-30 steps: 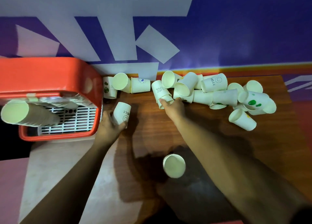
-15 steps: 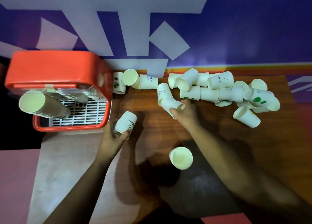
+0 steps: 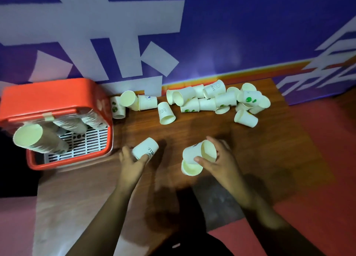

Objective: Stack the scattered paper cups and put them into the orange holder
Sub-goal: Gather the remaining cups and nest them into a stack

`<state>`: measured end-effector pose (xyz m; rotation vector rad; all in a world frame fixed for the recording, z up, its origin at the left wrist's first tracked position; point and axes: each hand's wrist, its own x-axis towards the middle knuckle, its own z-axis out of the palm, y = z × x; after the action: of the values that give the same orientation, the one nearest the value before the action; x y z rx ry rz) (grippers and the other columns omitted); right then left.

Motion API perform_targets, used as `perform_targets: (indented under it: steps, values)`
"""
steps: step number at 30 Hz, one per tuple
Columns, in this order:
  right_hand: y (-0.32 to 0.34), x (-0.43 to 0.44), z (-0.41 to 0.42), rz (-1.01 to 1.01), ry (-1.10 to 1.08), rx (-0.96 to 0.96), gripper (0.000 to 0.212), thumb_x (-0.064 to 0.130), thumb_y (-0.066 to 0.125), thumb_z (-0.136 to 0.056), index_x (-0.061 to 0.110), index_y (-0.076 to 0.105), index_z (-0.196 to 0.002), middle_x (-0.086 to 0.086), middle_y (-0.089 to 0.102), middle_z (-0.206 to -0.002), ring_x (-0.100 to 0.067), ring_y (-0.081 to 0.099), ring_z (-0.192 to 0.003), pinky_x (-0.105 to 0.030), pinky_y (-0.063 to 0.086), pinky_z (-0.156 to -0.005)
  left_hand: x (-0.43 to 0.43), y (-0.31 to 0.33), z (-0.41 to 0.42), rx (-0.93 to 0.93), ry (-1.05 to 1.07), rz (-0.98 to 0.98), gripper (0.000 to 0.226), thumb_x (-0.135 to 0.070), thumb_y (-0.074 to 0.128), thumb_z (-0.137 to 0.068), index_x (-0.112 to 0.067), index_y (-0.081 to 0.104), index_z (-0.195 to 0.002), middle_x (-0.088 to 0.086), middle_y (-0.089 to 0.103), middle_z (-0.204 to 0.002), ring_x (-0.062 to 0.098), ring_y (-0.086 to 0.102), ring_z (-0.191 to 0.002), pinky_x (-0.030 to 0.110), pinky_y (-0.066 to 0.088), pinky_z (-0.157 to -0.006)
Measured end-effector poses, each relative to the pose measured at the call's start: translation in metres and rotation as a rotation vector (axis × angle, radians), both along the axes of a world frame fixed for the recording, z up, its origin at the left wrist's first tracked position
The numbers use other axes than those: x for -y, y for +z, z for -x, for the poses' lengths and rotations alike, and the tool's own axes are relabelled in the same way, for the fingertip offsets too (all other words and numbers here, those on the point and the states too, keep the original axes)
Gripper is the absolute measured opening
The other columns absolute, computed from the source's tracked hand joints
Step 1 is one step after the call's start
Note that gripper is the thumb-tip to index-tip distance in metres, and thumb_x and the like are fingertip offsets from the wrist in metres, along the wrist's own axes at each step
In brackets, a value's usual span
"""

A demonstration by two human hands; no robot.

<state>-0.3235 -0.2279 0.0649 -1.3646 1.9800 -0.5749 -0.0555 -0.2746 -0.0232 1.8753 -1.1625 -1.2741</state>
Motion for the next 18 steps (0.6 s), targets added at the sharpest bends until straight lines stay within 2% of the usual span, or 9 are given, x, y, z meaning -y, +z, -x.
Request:
perform_targets:
  steps: [3,6,8,11,14,18]
  values:
    - [-0.009,-0.020,-0.013,0.064,0.042,-0.013,0.075,0.047,0.082,-0.069,0.033,0.050,-0.135,0.016,0.041,-0.131,-0.006,0.044,-0.118,-0.027,0.047,-0.097,-0.011,0.005,-0.001,-0.058,-0.008,0.039,0.058,-0.030,0.074,-0.069,-0.019,0.038,-0.113,0.006,0.043,-0.125,0.026,0.053,-0.117,0.049,0.051,-0.096]
    - [-0.022,-0.024,-0.023,0.137,0.121,-0.204,0.077,0.049,0.081,-0.069,0.027,0.050,-0.136,0.008,0.046,-0.135,-0.015,0.043,-0.122,-0.029,0.043,-0.097,-0.019,0.012,-0.004,-0.074,-0.038,0.065,0.060,-0.024,0.083,-0.075,-0.018,0.037,-0.112,0.010,0.054,-0.126,0.025,0.058,-0.115,0.045,0.052,-0.096]
    - [-0.032,-0.021,-0.029,0.102,0.172,-0.287,0.079,0.051,0.078,-0.070,0.027,0.047,-0.139,0.007,0.047,-0.137,-0.019,0.043,-0.123,-0.034,0.039,-0.100,-0.023,0.016,-0.005,-0.073,-0.066,0.087,0.058,-0.029,0.085,-0.075,-0.020,0.040,-0.111,0.009,0.059,-0.122,0.024,0.062,-0.112,0.043,0.055,-0.091]
    - [-0.050,-0.019,-0.038,0.013,0.286,-0.349,0.086,0.052,0.076,-0.072,0.028,0.039,-0.145,0.008,0.045,-0.145,-0.019,0.040,-0.129,-0.037,0.031,-0.106,-0.029,0.027,-0.005,-0.070,-0.121,0.155,0.055,-0.039,0.087,-0.071,-0.035,0.047,-0.107,0.000,0.056,-0.120,0.017,0.060,-0.110,0.038,0.055,-0.089]
    - [-0.065,-0.019,-0.042,-0.039,0.321,-0.336,0.093,0.052,0.076,-0.073,0.029,0.029,-0.150,0.006,0.041,-0.150,-0.019,0.036,-0.137,-0.036,0.029,-0.111,-0.035,0.039,0.002,-0.039,-0.222,0.177,0.059,-0.040,0.087,-0.071,-0.037,0.049,-0.116,-0.010,0.045,-0.120,0.005,0.053,-0.111,0.033,0.050,-0.092]
    - [-0.062,-0.020,-0.033,-0.066,0.314,-0.245,0.104,0.053,0.078,-0.072,0.031,0.019,-0.154,0.006,0.027,-0.159,-0.019,0.026,-0.145,-0.039,0.026,-0.118,-0.041,0.048,0.021,0.036,-0.362,0.249,0.067,-0.036,0.087,-0.073,-0.028,0.051,-0.129,-0.006,0.044,-0.121,-0.007,0.046,-0.110,0.024,0.044,-0.091]
